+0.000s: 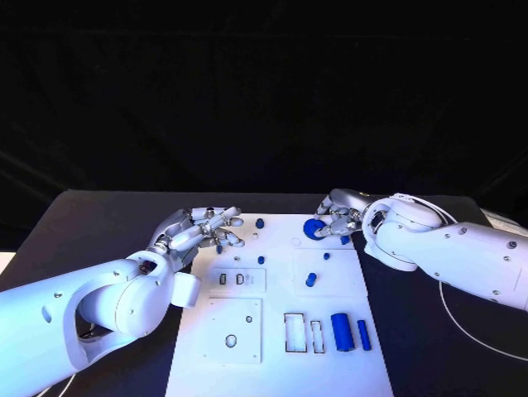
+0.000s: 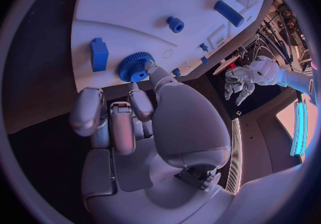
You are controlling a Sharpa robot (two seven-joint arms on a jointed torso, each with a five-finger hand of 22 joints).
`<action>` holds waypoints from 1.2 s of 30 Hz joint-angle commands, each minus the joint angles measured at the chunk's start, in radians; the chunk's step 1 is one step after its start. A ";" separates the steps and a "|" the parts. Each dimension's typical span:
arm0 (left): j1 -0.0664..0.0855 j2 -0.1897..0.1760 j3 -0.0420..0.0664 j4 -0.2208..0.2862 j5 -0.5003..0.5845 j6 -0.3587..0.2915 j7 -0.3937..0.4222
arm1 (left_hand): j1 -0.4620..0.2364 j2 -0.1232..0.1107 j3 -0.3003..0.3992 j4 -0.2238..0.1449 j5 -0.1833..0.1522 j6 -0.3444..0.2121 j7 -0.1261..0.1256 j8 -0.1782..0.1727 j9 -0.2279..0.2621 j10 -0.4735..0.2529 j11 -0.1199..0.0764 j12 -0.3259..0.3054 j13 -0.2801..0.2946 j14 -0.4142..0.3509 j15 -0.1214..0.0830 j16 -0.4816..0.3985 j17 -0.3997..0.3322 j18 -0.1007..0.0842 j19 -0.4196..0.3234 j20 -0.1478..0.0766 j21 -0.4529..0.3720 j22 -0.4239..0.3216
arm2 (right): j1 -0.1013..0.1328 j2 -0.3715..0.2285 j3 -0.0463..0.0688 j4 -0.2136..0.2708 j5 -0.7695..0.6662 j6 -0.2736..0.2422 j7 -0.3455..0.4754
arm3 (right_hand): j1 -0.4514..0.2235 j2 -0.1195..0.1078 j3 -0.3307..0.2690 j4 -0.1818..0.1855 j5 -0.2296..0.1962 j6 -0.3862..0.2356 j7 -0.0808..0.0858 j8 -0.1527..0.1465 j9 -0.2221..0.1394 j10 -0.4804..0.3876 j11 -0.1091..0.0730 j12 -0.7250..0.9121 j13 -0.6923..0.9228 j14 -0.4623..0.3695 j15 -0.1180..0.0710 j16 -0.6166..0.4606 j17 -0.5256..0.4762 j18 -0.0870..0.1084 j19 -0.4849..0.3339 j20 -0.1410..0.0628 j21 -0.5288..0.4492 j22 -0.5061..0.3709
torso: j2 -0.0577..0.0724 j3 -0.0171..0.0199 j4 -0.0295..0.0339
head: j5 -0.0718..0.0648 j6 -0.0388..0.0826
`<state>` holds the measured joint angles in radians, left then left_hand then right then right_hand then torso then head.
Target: Assemble the parts on the task board
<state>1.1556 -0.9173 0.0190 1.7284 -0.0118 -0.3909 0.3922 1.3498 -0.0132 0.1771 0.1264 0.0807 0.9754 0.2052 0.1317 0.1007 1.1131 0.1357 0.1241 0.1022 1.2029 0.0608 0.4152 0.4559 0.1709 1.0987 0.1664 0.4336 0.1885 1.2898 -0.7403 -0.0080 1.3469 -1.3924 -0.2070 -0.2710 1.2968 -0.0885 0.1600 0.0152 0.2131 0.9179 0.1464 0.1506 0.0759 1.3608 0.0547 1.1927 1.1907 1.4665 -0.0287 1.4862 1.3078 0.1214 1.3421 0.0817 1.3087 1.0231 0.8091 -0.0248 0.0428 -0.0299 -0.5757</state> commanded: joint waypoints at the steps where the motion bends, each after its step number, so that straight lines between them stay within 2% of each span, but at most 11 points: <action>1: 0.001 0.003 0.001 0.000 0.001 0.019 0.004 | -0.001 0.001 0.000 -0.004 0.001 -0.006 -0.002 -0.004 0.001 -0.009 -0.001 -0.005 0.001 -0.008 0.002 0.005 0.001 0.008 -0.006 -0.002 0.003 0.001 | -0.001 0.005 0.000 -0.009 -0.003 0.032 -0.014 | 0.005 0.008 -0.002 0.003 0.004 0.006 -0.002 0.003 0.001 0.008 -0.001 0.008 0.004 0.076 0.006 0.007 0.109 -0.020 0.007 -0.002 0.003 0.003 | 0.000 0.0003 -0.0013 | 0.001 0.000; 9: 0.001 0.003 0.001 0.000 0.001 0.018 0.004 | 0.000 0.001 0.001 -0.005 0.001 -0.006 -0.002 -0.004 0.001 -0.009 -0.001 -0.006 0.001 -0.009 0.003 0.005 0.002 0.008 -0.006 -0.002 0.003 0.001 | -0.003 0.017 -0.001 -0.031 0.000 0.045 -0.017 | 0.008 0.018 0.000 0.004 0.004 0.020 -0.004 0.015 0.003 0.016 -0.003 0.027 0.026 0.077 0.005 0.009 0.112 -0.020 0.008 -0.003 0.007 0.008 | 0.000 0.0003 0.0004 | 0.001 -0.004; 13: 0.001 0.003 0.001 0.000 0.001 0.018 0.003 | 0.001 0.001 0.002 -0.006 0.001 -0.006 -0.002 -0.004 0.001 -0.009 -0.001 -0.006 0.001 -0.010 0.003 0.005 0.002 0.008 -0.007 -0.002 0.004 0.001 | -0.005 0.019 -0.002 -0.034 -0.021 0.042 -0.018 | 0.022 0.035 0.014 -0.002 -0.004 0.046 -0.008 0.031 0.007 0.022 -0.007 0.042 0.044 0.077 0.001 0.011 0.115 -0.021 0.009 -0.005 0.011 0.014 | 0.001 0.0003 -0.0005 | 0.002 -0.005; 15: 0.001 0.003 0.001 0.000 0.001 0.018 0.003 | 0.002 0.002 0.004 -0.007 0.001 -0.006 -0.002 -0.004 0.001 -0.010 -0.001 -0.006 0.001 -0.011 0.003 0.005 0.003 0.008 -0.008 -0.001 0.004 0.002 | -0.006 0.020 -0.002 -0.033 -0.048 0.035 -0.015 | 0.040 0.051 0.033 -0.011 -0.016 0.068 -0.015 0.044 0.011 0.028 -0.013 0.053 0.056 0.077 -0.003 0.011 0.115 -0.021 0.009 -0.007 0.013 0.016 | 0.001 0.0005 -0.0008 | 0.002 -0.005; 18: 0.001 0.003 0.001 0.000 0.001 0.018 0.003 | 0.002 0.002 0.004 -0.007 0.001 -0.006 -0.002 -0.004 0.001 -0.010 -0.001 -0.006 0.001 -0.011 0.003 0.005 0.003 0.008 -0.008 -0.001 0.004 0.002 | -0.008 0.021 -0.002 -0.027 -0.086 0.011 -0.002 | 0.056 0.067 0.059 -0.023 -0.033 0.104 -0.027 0.062 0.019 0.040 -0.022 0.072 0.078 0.077 -0.010 0.011 0.116 -0.021 0.010 -0.013 0.015 0.019 | 0.001 0.0006 -0.0012 | 0.002 -0.005; 24: 0.001 0.003 0.001 0.000 0.001 0.019 0.004 | 0.002 0.002 0.004 -0.007 0.001 -0.006 -0.002 -0.004 0.001 -0.010 -0.001 -0.006 0.001 -0.011 0.003 0.005 0.003 0.008 -0.008 -0.001 0.004 0.002 | -0.012 0.022 -0.002 0.002 -0.129 -0.071 0.027 | 0.043 0.070 0.078 -0.024 -0.030 0.141 -0.042 0.076 0.029 0.057 -0.035 0.096 0.104 0.078 -0.021 0.014 0.122 -0.025 0.018 -0.023 0.026 0.039 | 0.001 0.0006 -0.0003 | 0.002 -0.004; 30: 0.001 0.000 0.001 -0.001 0.001 0.019 0.004 | 0.002 0.002 0.004 -0.007 0.001 -0.006 -0.002 -0.004 0.001 -0.010 -0.001 -0.006 0.001 -0.011 0.003 0.005 0.003 0.008 -0.008 -0.001 0.004 0.002 | -0.013 0.030 -0.002 0.040 -0.165 -0.133 0.025 | 0.022 0.071 0.084 -0.015 -0.030 0.147 -0.046 0.072 0.030 0.061 -0.038 0.096 0.107 0.078 -0.025 0.014 0.123 -0.026 0.021 -0.027 0.030 0.047 | 0.001 0.0004 0.0010 | 0.001 -0.001; 36: 0.001 -0.001 0.001 -0.001 0.001 0.019 0.004 | 0.002 0.002 0.004 -0.007 0.001 -0.006 -0.002 -0.004 0.001 -0.010 -0.001 -0.006 0.001 -0.011 0.003 0.005 0.003 0.008 -0.008 -0.001 0.004 0.002 | -0.013 0.044 -0.002 0.060 -0.182 -0.158 0.011 | 0.013 0.071 0.089 -0.010 -0.027 0.148 -0.047 0.068 0.031 0.061 -0.039 0.095 0.108 0.078 -0.026 0.014 0.122 -0.027 0.022 -0.029 0.031 0.048 | 0.002 -0.0005 0.0009 | 0.005 0.002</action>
<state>1.1557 -0.9190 0.0191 1.7266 -0.0115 -0.3909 0.3900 1.3498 -0.0132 0.1799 0.1235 0.0806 0.9754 0.2052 0.1317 0.1006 1.1131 0.1357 0.1241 0.1021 1.1995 0.0643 0.4152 0.4582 0.1710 1.0988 0.1664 0.4336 0.1891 1.2769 -0.6990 -0.0101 1.4019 -1.5284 -0.3137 -0.2547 1.3273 -0.0173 0.2406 -0.0069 0.1829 0.9958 0.1269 0.2013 0.0752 1.4148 0.0155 1.2894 1.2989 1.4666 -0.0469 1.4978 1.3074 0.1139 1.3629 0.0609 1.3336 1.0705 0.8103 -0.0244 0.0434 -0.0282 -0.5750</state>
